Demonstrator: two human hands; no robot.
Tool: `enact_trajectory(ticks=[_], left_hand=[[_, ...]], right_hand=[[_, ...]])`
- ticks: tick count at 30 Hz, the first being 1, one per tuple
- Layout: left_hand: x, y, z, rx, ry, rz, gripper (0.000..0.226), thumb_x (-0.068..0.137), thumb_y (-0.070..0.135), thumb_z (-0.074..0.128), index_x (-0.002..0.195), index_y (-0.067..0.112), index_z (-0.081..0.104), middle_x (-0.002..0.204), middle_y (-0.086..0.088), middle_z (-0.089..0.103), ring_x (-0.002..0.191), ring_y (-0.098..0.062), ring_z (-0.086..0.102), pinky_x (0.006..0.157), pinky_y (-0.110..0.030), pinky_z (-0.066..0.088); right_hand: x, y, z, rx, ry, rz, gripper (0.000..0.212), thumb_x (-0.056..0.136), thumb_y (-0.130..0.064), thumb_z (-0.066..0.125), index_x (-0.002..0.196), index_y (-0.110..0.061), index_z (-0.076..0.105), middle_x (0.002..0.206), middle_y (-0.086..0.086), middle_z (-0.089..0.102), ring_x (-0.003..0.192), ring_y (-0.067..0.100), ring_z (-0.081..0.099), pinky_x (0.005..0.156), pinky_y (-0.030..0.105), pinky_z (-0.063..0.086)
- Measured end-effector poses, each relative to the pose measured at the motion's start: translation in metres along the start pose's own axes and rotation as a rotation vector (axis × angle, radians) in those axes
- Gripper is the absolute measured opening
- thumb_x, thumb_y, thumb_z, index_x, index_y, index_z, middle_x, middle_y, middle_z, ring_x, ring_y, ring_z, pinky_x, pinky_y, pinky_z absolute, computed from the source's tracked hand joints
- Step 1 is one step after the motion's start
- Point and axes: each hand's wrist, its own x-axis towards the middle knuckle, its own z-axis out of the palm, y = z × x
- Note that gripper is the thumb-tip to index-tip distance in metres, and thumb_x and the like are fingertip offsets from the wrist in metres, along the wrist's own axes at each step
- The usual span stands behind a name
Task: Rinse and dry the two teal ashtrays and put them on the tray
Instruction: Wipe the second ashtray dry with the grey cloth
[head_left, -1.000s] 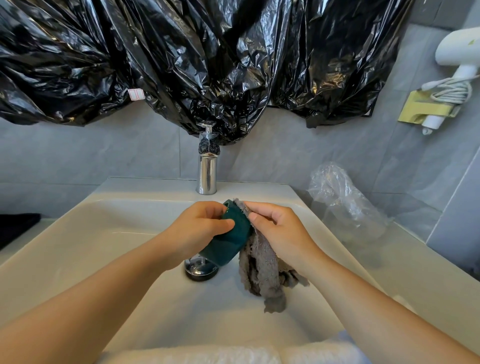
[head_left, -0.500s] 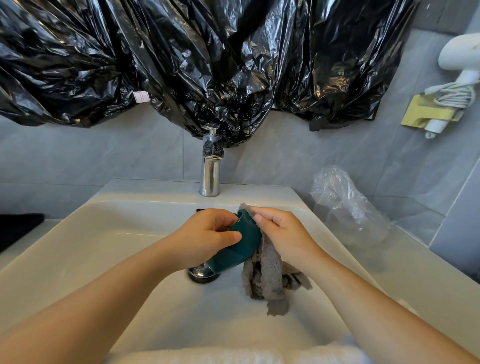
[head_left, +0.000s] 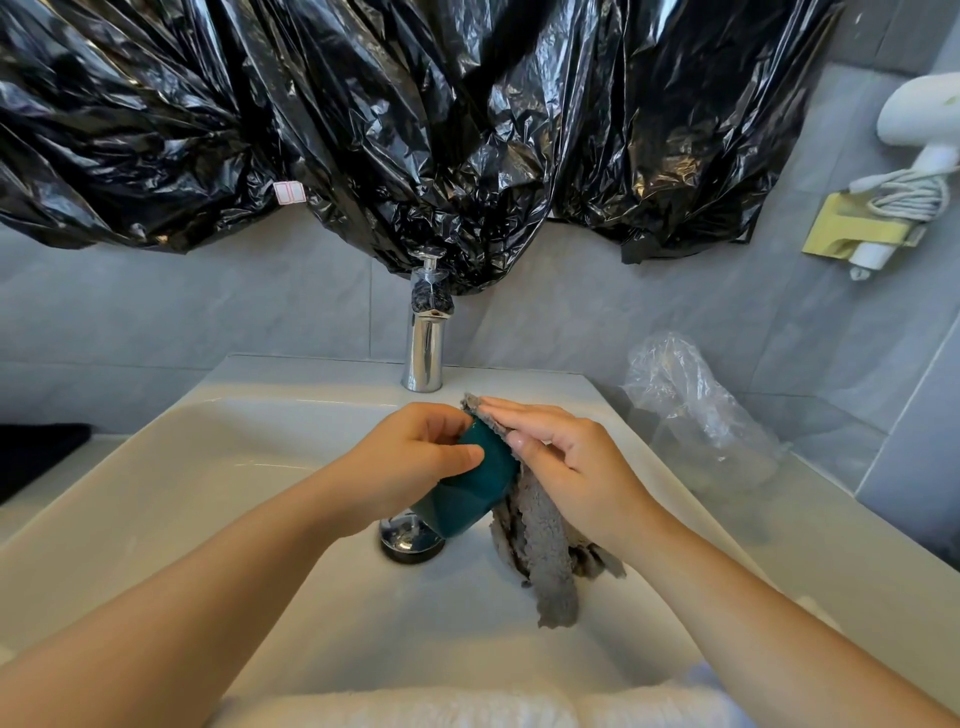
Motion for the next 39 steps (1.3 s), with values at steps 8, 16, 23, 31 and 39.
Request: enact_trajectory(ticks=[8,16,23,31,39], left_hand=[[-0.003,-0.001,0.002,0.008,-0.031,0.042,0.018,0.097,0.006,0.051,0.102,0.013,0.067,0.097,-0.008,0.074,0.088,-0.02,0.071,0.075,-0.03,0.059],[0.001,-0.002,0.001,-0.138,-0.056,-0.056,0.022,0.096,0.009,0.052,0.115,0.008,0.064,0.106,-0.012,0.072,0.093,-0.024,0.069,0.077,-0.03,0.056],[0.01,-0.006,0.006,-0.193,0.208,-0.302,0.023,0.092,0.033,0.06,0.099,0.011,0.064,0.103,-0.016,0.069,0.101,-0.033,0.064,0.101,-0.047,0.048],[0.009,-0.007,0.004,-0.078,0.154,-0.093,0.019,0.097,0.016,0.054,0.089,0.012,0.071,0.09,-0.012,0.073,0.084,-0.025,0.065,0.08,-0.033,0.05],[0.005,-0.008,0.002,-0.136,0.054,-0.144,0.019,0.095,0.013,0.052,0.107,0.007,0.066,0.103,-0.019,0.071,0.095,-0.034,0.065,0.086,-0.041,0.05]], right_hand=[[0.003,0.005,-0.005,0.22,0.049,0.267,0.033,0.103,-0.018,0.043,0.129,-0.027,0.062,0.126,-0.012,0.066,0.118,0.003,0.058,0.106,0.036,0.047],[0.003,0.009,-0.005,0.36,0.102,0.362,0.031,0.101,-0.012,0.045,0.119,-0.022,0.068,0.116,-0.003,0.071,0.112,0.013,0.064,0.102,0.043,0.05],[0.003,0.009,0.005,0.308,0.048,0.322,0.028,0.099,-0.012,0.051,0.116,-0.024,0.07,0.115,-0.006,0.072,0.112,0.01,0.063,0.105,0.04,0.047],[0.005,0.014,0.001,0.241,0.116,0.346,0.032,0.102,-0.013,0.045,0.122,-0.02,0.069,0.116,-0.006,0.071,0.112,0.01,0.062,0.104,0.04,0.048],[0.001,0.007,0.0,0.25,0.047,0.248,0.031,0.1,-0.01,0.048,0.119,-0.02,0.07,0.114,-0.01,0.071,0.108,0.003,0.063,0.098,0.026,0.05]])
